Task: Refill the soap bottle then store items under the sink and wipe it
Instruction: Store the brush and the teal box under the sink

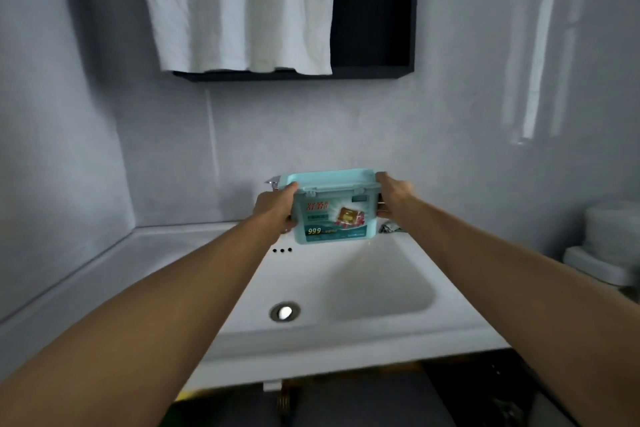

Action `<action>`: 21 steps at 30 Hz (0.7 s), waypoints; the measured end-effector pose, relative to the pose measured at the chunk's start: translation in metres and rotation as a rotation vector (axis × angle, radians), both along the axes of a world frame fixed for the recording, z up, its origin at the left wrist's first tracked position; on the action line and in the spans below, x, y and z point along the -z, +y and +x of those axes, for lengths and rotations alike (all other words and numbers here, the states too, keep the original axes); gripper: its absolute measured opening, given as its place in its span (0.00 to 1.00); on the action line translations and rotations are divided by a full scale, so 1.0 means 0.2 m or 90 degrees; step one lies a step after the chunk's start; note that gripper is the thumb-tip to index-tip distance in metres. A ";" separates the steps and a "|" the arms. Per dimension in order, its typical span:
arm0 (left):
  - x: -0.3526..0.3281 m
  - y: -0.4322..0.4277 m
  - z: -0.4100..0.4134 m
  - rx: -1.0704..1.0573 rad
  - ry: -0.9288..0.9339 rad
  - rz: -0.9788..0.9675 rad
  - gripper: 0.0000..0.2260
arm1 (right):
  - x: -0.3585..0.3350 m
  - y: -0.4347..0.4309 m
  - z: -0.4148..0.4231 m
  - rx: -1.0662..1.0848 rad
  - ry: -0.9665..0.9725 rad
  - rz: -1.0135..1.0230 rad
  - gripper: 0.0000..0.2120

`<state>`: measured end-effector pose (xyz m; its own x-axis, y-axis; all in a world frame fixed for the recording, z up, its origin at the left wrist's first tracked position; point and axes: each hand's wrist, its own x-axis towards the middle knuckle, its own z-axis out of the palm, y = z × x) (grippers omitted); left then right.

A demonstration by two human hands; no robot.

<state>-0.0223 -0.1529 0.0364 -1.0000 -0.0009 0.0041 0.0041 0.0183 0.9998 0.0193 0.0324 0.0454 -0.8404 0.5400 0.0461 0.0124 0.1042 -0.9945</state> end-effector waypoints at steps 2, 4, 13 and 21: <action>0.01 -0.08 0.14 -0.006 0.009 0.006 0.17 | 0.00 -0.08 0.13 -0.007 0.002 0.005 0.15; 0.03 -0.18 0.33 -0.017 0.024 0.003 0.19 | 0.03 -0.17 0.27 -0.024 0.005 0.010 0.15; 0.15 -0.44 0.91 -0.038 0.044 -0.009 0.17 | 0.18 -0.40 0.77 -0.081 0.028 -0.001 0.13; 0.39 -0.51 1.23 -0.001 0.004 -0.039 0.11 | 0.41 -0.44 1.08 -0.106 -0.048 0.054 0.18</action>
<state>0.2246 -0.2541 -0.0420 -0.9999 -0.0028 0.0100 0.0097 0.0791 0.9968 0.2359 -0.0558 -0.0369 -0.9208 0.3896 0.0197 0.0613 0.1944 -0.9790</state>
